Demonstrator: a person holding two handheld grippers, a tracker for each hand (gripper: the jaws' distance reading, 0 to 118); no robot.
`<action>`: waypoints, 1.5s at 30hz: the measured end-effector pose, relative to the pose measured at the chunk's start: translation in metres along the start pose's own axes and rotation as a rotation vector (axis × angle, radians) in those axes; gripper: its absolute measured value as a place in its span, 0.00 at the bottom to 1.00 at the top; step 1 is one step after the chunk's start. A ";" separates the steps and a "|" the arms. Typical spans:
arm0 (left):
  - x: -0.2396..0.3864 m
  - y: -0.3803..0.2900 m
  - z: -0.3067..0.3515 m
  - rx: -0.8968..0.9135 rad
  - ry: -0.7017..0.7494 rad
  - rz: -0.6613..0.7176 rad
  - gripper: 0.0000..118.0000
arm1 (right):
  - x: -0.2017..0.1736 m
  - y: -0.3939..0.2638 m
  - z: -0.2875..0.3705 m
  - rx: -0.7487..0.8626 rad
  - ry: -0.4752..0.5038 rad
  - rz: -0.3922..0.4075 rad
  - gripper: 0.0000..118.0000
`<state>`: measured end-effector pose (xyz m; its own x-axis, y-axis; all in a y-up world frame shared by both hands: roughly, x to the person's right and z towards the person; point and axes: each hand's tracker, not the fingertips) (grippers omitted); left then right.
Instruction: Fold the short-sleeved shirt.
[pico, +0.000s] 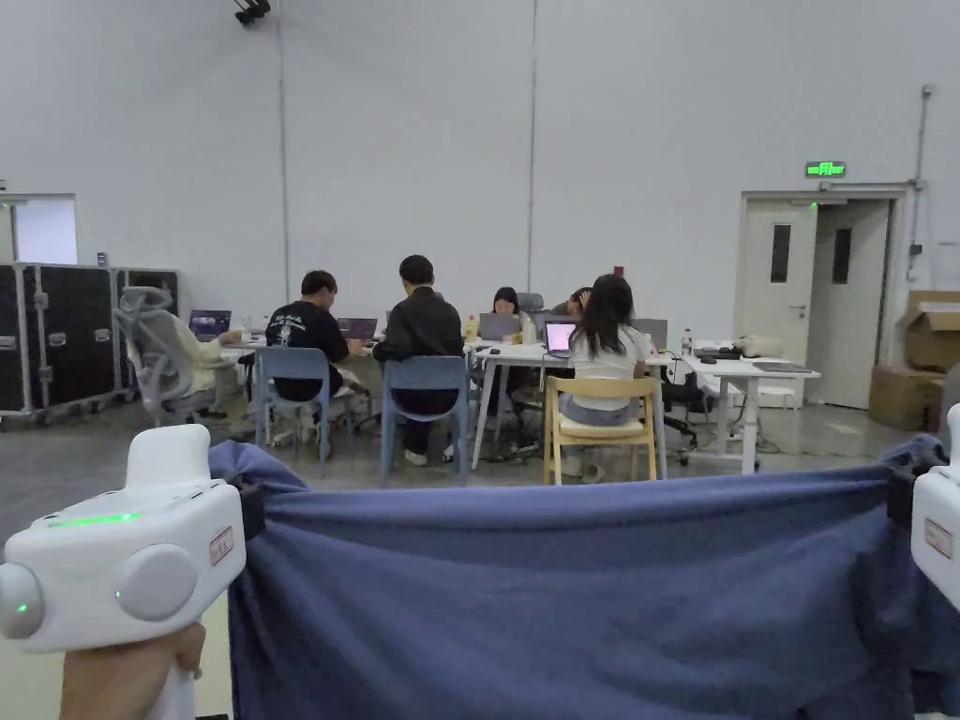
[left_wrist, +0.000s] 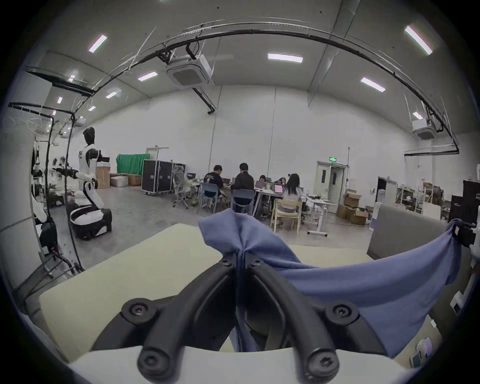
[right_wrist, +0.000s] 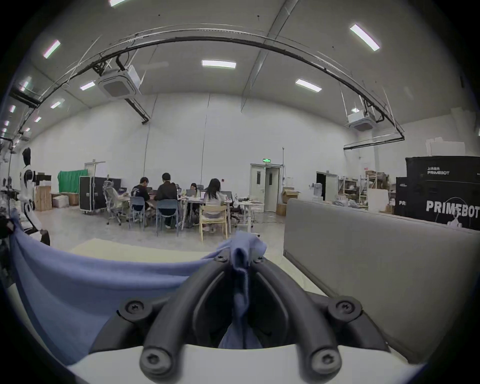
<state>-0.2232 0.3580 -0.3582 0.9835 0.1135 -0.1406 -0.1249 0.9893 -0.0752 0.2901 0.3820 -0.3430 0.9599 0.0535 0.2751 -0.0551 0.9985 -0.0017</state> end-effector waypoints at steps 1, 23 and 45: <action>0.004 -0.001 -0.010 0.014 -0.002 0.010 0.01 | -0.003 -0.002 -0.012 0.018 -0.006 0.004 0.10; 0.010 -0.102 -0.131 -0.079 0.030 -0.045 0.01 | -0.056 -0.124 -0.113 -0.042 0.001 -0.016 0.10; -0.076 -0.305 0.148 -0.557 0.100 -0.066 0.01 | -0.003 -0.318 0.202 -0.597 0.041 -0.023 0.10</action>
<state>-0.2409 0.0614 -0.1786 0.9778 0.0168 -0.2088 -0.1402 0.7934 -0.5924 0.2494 0.0620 -0.1495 0.9696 0.0204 0.2439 0.1180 0.8339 -0.5391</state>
